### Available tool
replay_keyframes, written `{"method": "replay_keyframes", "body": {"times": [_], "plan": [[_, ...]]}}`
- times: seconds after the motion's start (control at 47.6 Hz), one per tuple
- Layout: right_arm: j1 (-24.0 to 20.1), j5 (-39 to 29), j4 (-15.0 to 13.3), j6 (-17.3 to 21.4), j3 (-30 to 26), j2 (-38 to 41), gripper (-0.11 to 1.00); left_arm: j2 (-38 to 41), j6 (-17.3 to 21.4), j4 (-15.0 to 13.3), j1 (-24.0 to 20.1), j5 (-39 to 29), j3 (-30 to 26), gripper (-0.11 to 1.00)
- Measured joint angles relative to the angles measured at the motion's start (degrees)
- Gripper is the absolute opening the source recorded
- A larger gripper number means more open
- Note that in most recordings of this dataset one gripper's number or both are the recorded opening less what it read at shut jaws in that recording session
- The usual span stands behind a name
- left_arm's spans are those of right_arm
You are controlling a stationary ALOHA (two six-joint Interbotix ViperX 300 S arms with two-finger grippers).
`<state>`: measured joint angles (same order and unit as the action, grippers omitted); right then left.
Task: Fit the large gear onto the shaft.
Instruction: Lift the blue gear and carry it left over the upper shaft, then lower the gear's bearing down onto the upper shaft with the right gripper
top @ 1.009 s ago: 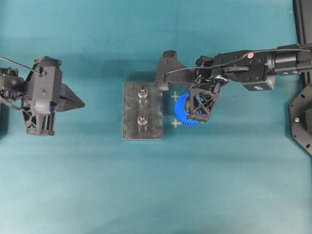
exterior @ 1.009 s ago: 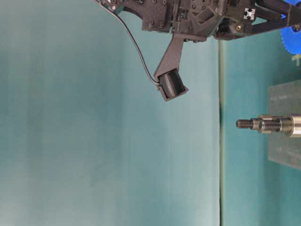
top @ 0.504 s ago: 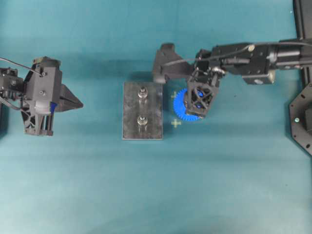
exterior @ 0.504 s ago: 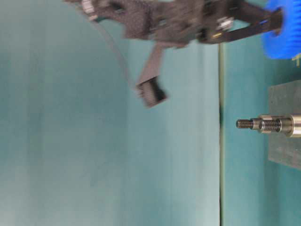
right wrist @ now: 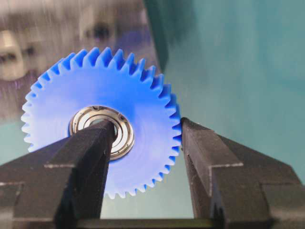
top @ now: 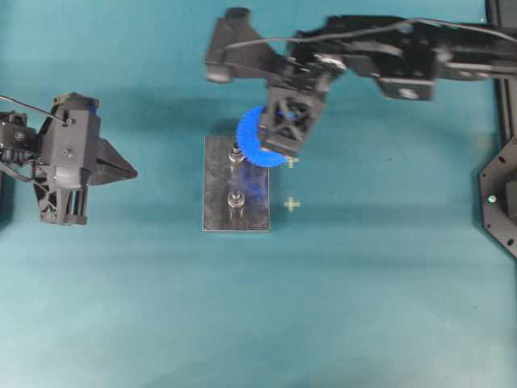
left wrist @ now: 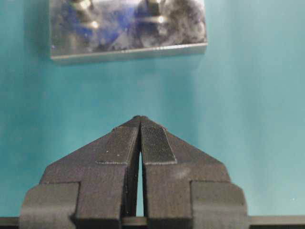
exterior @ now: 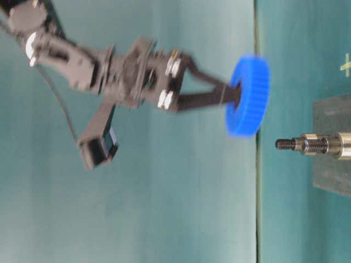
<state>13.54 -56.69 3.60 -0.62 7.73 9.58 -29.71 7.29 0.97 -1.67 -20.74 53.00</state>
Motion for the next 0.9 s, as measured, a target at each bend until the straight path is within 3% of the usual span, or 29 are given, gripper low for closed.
{"method": "replay_keyframes", "body": {"times": [0.399,0.904], "plan": [[-0.3,-2.5,0.8,-0.1,-9.3,7.8,0.49,-1.8,-0.3,0.0,0.3,0.0,0.4,0.00],[-1.7,-2.5,2.9,-0.1,-10.1,10.0,0.49,-1.8,-0.5,0.0,0.6,0.0,0.7,0.00]]}}
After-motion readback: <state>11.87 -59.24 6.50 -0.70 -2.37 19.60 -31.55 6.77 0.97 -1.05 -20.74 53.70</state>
